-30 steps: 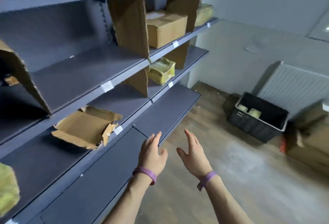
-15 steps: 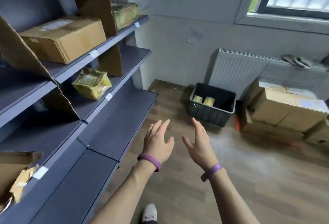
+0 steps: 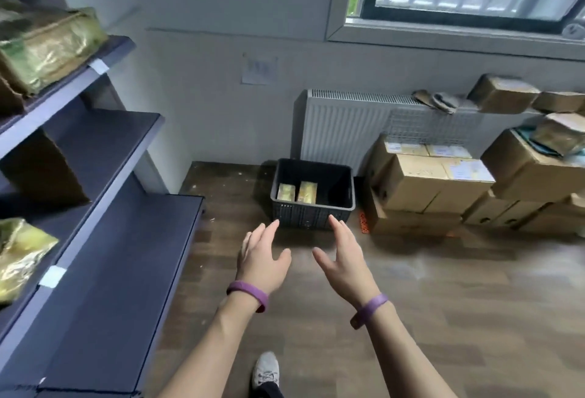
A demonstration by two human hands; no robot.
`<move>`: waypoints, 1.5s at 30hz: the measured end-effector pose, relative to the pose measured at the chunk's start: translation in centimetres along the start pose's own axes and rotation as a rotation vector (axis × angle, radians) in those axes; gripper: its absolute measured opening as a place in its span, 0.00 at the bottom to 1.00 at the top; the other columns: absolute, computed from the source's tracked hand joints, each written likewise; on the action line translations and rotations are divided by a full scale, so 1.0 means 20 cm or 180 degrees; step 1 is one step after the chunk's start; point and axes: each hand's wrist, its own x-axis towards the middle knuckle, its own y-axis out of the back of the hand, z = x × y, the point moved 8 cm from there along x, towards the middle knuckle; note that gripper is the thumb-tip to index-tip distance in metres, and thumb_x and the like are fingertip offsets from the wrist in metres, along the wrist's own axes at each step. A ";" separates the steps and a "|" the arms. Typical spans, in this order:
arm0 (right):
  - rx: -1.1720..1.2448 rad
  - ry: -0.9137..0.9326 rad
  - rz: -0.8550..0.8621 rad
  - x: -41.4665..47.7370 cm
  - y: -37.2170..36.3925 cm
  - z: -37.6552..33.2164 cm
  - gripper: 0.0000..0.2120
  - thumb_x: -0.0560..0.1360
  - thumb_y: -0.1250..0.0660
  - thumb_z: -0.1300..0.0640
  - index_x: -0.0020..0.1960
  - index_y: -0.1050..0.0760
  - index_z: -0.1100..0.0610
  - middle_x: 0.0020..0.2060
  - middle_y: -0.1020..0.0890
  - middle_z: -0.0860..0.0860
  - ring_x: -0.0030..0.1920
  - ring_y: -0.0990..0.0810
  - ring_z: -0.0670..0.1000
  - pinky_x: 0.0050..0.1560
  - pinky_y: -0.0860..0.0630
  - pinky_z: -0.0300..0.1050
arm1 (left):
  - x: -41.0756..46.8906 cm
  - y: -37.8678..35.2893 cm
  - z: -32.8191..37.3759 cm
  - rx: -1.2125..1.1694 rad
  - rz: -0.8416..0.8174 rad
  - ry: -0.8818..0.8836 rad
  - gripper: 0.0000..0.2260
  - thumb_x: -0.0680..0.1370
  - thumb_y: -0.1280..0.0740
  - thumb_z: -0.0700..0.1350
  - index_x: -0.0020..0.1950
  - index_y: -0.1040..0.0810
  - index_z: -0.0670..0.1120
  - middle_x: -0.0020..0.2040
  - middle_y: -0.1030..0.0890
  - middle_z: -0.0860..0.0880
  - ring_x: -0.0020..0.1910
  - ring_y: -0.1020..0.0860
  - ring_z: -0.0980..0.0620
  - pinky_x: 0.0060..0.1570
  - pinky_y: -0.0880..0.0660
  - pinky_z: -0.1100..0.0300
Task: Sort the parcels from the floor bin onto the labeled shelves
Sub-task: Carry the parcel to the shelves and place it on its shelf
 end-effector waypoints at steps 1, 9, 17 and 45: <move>-0.0013 -0.0029 0.0032 0.10 0.02 0.00 0.33 0.78 0.34 0.54 0.78 0.45 0.57 0.77 0.40 0.52 0.78 0.48 0.49 0.76 0.50 0.43 | 0.11 0.01 0.04 -0.0010 -0.0010 -0.0037 0.26 0.77 0.37 0.48 0.74 0.39 0.55 0.76 0.40 0.50 0.76 0.47 0.50 0.74 0.47 0.54; -0.0014 -0.0239 0.0264 0.70 0.16 0.06 0.33 0.78 0.34 0.54 0.78 0.45 0.57 0.76 0.39 0.52 0.78 0.48 0.50 0.76 0.50 0.43 | 0.77 -0.03 0.31 0.0165 -0.0294 -0.0361 0.25 0.78 0.37 0.46 0.74 0.38 0.52 0.75 0.39 0.50 0.75 0.46 0.50 0.74 0.48 0.54; 0.0019 -0.0257 0.0049 1.38 0.21 0.25 0.33 0.79 0.36 0.53 0.79 0.47 0.56 0.77 0.41 0.52 0.78 0.49 0.50 0.77 0.50 0.46 | 1.40 -0.18 0.44 0.0237 -0.0284 -0.0223 0.25 0.78 0.37 0.46 0.74 0.38 0.53 0.75 0.38 0.50 0.75 0.45 0.51 0.74 0.47 0.54; -0.0297 -0.0986 -0.1005 3.38 -0.17 0.89 0.32 0.79 0.38 0.54 0.79 0.48 0.54 0.78 0.43 0.52 0.79 0.51 0.51 0.77 0.51 0.47 | 3.43 -0.68 0.24 0.0320 -0.0984 0.0702 0.25 0.78 0.38 0.46 0.75 0.39 0.53 0.74 0.37 0.53 0.74 0.42 0.52 0.73 0.44 0.55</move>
